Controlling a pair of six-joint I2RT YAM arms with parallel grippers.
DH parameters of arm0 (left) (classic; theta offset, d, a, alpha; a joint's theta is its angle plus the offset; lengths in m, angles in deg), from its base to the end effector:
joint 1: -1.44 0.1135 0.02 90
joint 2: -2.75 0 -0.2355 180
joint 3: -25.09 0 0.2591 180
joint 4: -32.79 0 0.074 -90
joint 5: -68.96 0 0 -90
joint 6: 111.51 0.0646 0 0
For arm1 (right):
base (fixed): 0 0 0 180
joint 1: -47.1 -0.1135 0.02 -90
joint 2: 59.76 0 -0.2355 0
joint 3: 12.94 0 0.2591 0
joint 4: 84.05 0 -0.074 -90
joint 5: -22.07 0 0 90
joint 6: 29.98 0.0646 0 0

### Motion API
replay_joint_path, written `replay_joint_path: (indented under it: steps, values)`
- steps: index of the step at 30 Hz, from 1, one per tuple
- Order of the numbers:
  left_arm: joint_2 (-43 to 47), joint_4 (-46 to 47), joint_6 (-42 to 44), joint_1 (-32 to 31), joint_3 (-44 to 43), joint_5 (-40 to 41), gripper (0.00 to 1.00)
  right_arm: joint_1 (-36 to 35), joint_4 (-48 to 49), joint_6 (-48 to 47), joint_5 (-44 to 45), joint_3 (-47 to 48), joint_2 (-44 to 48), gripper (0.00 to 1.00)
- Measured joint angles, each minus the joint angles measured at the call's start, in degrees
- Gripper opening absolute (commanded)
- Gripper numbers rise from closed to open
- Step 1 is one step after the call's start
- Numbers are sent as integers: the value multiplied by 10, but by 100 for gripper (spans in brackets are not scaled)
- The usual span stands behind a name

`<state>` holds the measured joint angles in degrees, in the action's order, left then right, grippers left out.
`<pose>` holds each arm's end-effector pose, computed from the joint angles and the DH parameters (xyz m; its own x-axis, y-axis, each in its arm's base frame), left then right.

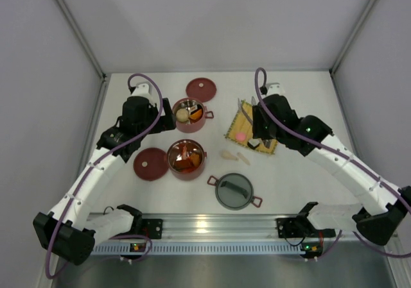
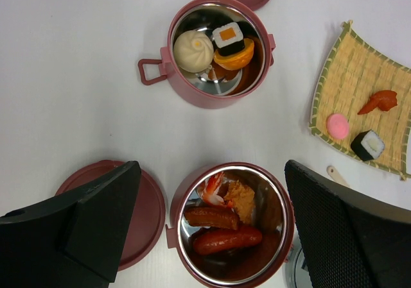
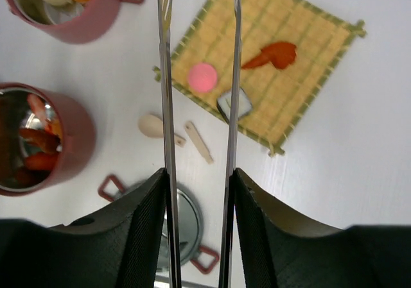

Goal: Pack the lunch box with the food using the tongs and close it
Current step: Pick up the fake food from the plate.

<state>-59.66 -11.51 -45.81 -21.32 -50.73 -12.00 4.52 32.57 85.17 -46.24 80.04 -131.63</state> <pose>0.2632 -0.0994 0.3116 -0.5375 -0.2152 -0.8153 0.0401 0.9593 -0.2796 0.2279 0.1770 0.3405 -0.6299 -0.0425 -0.7755 -0.1763 0.9803 0.0895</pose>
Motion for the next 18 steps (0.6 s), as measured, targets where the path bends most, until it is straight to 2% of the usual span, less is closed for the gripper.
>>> replay_joint_path:
  steps: [4, 8, 18]
  values:
    - [0, 0, 0, 0, 0, -1, 99, 0, -34, 23, 19, -83, 63, 47]
    - [0, 0, 0, 0, 0, -2, 99, 1, -47, 36, 21, -142, 78, 50]
    - [0, 0, 0, 0, 3, -2, 99, 1, -43, 47, 16, -197, 78, 53]
